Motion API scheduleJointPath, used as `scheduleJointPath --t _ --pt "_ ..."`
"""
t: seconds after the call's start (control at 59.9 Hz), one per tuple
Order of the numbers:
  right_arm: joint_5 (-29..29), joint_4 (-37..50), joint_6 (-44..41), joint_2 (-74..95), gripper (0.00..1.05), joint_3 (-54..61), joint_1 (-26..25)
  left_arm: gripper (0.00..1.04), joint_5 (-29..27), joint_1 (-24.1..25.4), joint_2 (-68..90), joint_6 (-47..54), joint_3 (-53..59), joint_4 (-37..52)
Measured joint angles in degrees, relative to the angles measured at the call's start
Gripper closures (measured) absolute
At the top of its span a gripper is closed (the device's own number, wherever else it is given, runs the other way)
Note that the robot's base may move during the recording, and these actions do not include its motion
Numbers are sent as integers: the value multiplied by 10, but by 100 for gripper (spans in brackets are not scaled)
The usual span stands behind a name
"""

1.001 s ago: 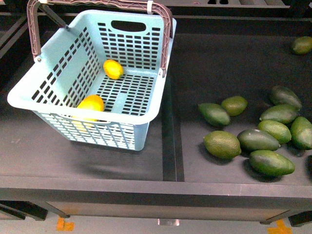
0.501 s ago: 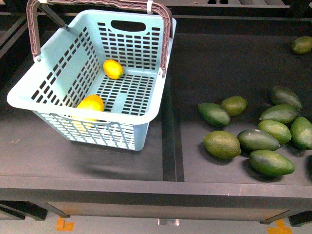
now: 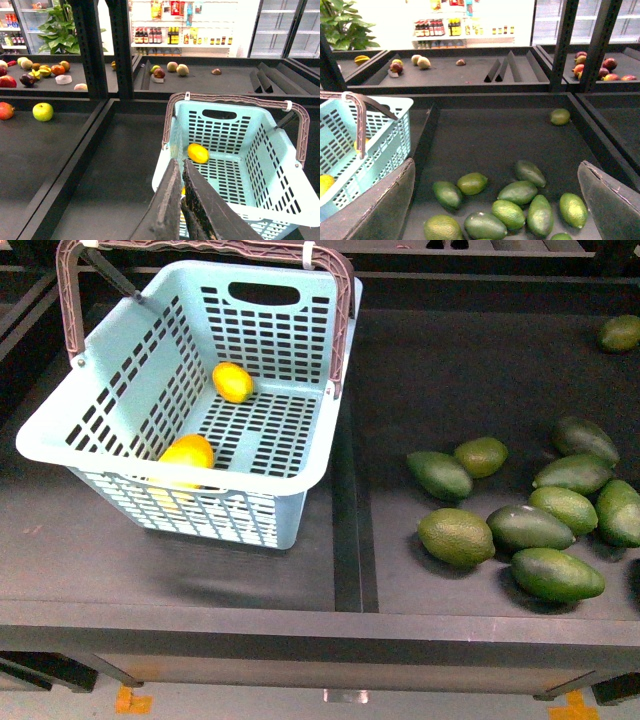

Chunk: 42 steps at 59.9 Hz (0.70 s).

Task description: Pick lemon and mango into basket

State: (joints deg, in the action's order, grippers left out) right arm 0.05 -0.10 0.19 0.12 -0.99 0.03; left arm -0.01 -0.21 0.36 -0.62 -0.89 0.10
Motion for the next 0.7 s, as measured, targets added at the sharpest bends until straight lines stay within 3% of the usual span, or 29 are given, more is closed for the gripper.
scheduleJointPath --t 0.2,0.3,0.35,0.618,0.701 --pt "0 0 0 0 9 0 0 100 0 0 0 0 0 0" --pt "0 0 0 0 9 0 0 81 0 0 0 0 0 0" --pt "0 0 0 0 9 0 0 65 0 0 0 0 0 0" --pt "0 0 0 0 9 0 0 6 0 0 0 0 0 0" --pt "0 0 0 0 9 0 0 7 0 0 0 1 0 0"
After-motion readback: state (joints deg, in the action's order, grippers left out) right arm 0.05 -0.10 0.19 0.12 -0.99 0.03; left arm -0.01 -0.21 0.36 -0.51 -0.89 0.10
